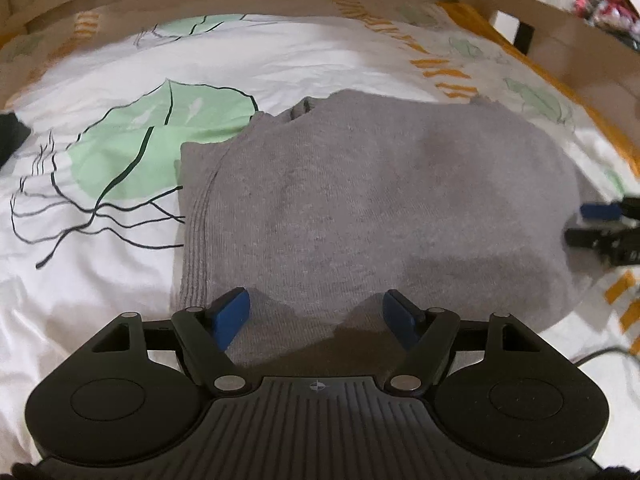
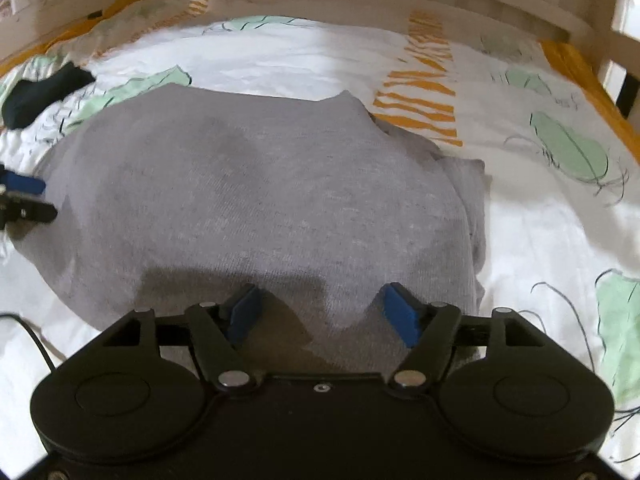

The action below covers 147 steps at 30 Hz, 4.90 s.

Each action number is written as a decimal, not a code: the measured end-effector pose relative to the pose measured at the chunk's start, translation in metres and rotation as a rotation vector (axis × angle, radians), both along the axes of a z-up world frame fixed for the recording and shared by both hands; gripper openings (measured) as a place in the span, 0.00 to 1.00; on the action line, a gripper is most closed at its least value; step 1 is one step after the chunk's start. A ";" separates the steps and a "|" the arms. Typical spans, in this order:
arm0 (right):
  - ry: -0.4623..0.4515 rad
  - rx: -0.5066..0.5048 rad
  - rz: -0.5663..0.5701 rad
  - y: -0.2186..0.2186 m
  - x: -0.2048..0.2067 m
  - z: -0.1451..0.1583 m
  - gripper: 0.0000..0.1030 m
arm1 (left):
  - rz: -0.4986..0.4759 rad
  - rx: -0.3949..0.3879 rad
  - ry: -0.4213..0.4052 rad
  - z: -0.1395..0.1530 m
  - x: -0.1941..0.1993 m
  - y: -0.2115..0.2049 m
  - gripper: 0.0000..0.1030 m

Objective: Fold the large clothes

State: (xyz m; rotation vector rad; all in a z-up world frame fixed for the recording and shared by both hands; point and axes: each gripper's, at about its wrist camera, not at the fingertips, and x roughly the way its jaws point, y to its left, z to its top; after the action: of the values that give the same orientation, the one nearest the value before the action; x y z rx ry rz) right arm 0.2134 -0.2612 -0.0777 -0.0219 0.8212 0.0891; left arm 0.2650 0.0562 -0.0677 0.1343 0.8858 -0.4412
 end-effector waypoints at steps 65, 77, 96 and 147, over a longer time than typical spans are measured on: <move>0.324 0.513 -0.121 -0.054 -0.132 0.017 0.29 | 0.086 -0.195 0.344 0.004 -0.107 0.096 0.24; 0.094 0.370 -0.110 -0.050 -0.142 0.073 0.65 | 0.152 -0.282 0.038 0.075 -0.107 0.106 0.48; 0.011 0.299 -0.065 -0.023 -0.099 0.024 0.65 | 0.079 0.033 -0.049 -0.002 -0.046 0.042 0.65; 0.216 0.736 -0.234 -0.088 -0.108 -0.010 1.00 | 0.127 0.054 0.075 0.011 -0.108 -0.120 0.82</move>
State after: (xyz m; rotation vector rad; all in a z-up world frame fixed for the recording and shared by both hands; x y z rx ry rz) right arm 0.1056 -0.3490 -0.0877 0.7868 0.9600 0.1697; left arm 0.1572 -0.0640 -0.0563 0.1103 0.9742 -0.3053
